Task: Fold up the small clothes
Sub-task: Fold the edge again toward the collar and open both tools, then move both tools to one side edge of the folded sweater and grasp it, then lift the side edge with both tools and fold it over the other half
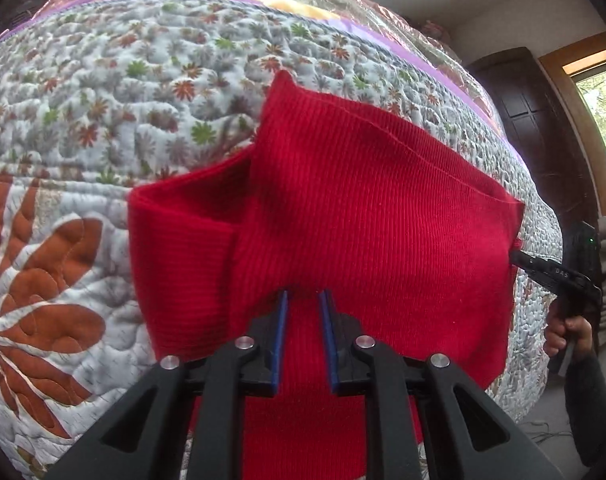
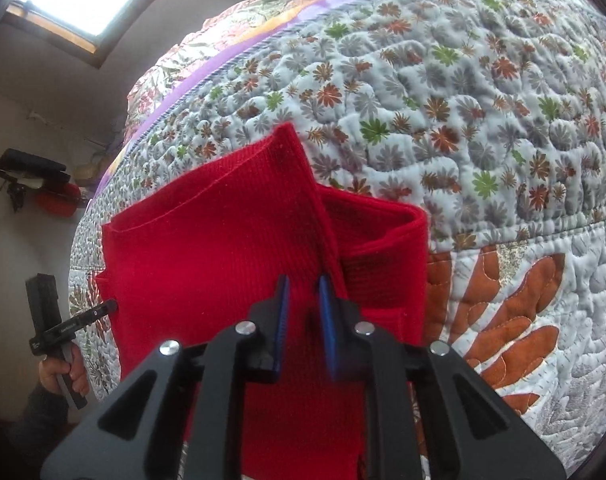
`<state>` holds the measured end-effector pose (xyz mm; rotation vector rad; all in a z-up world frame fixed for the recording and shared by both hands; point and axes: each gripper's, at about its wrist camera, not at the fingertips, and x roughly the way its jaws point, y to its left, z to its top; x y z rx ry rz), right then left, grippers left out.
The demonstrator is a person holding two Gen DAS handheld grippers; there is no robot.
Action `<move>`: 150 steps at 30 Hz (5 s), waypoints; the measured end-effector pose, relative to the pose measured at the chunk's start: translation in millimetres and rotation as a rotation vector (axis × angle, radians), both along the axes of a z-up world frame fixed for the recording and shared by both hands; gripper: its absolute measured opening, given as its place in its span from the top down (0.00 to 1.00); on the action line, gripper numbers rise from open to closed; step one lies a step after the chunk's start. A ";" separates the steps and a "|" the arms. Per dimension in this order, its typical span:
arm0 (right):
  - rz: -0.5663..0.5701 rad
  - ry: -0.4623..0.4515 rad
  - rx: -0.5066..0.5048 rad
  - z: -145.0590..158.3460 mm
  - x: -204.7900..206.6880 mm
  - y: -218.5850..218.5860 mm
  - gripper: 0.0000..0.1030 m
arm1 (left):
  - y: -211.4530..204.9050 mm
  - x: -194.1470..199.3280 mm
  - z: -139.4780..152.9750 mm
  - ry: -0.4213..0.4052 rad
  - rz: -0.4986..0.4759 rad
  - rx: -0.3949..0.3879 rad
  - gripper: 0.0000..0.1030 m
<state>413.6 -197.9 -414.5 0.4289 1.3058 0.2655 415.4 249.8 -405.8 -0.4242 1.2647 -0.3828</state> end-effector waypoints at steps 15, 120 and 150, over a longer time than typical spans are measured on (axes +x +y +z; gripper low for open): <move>0.059 0.154 0.016 -34.8 -130.8 10.2 0.79 | -8.5 -94.1 -36.3 0.155 -0.046 -0.126 0.79; 0.243 -0.478 -0.442 133.8 -209.1 285.3 0.94 | -105.4 55.6 136.6 0.195 -0.129 -0.090 0.82; -0.033 -0.385 -0.319 114.4 -232.9 153.0 0.95 | -260.5 53.1 140.0 0.159 -0.179 0.089 0.82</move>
